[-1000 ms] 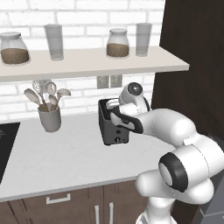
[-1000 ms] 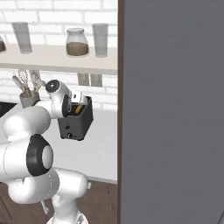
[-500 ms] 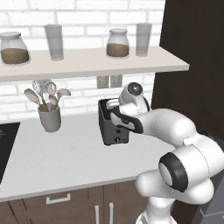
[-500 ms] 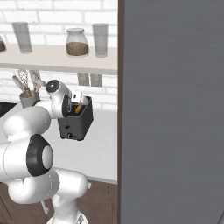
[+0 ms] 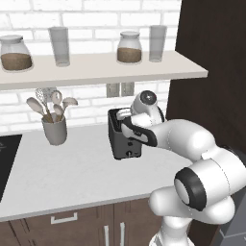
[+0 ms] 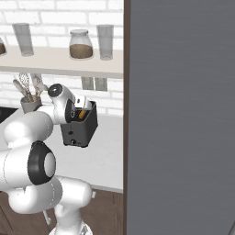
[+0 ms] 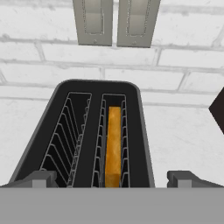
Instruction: Start the toaster. Once the lever pops up, take the bread to the plate on the dining counter.
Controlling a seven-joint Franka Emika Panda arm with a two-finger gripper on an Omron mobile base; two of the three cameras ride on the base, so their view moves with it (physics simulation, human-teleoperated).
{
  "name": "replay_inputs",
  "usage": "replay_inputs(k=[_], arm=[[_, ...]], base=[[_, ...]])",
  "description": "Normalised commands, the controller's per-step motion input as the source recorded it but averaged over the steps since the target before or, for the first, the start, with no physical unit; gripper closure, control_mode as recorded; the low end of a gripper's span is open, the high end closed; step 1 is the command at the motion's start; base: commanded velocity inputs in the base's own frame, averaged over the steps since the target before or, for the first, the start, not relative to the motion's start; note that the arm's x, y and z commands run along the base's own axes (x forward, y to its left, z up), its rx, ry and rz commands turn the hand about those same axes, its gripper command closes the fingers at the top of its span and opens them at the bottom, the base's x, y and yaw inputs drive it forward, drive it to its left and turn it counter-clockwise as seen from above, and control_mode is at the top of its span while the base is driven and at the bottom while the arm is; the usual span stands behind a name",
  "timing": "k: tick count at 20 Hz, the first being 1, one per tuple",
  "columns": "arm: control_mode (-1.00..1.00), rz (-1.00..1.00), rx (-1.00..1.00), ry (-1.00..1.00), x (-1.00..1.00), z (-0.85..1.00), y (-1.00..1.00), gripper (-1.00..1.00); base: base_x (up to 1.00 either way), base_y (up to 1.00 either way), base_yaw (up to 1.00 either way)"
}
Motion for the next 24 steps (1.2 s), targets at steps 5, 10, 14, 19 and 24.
replay_inputs(k=[5, 10, 14, 19, 24], arm=[[-1.00, 0.00, 0.00, 0.00, 0.00, 0.00, 0.00, -1.00], [-1.00, 0.00, 0.00, 0.00, 0.00, 0.00, 0.00, -1.00], [-1.00, 0.00, 0.00, 0.00, 0.00, 0.00, 0.00, -1.00], [-1.00, 0.00, 0.00, 0.00, 0.00, 0.00, 0.00, -1.00], [-1.00, 0.00, 0.00, 0.00, 0.00, 0.00, 0.00, -1.00]], base=[[0.00, 0.00, 0.00], [0.00, 0.00, 0.00], [0.00, 0.00, 0.00], [0.00, 0.00, 0.00], [0.00, 0.00, 0.00]])
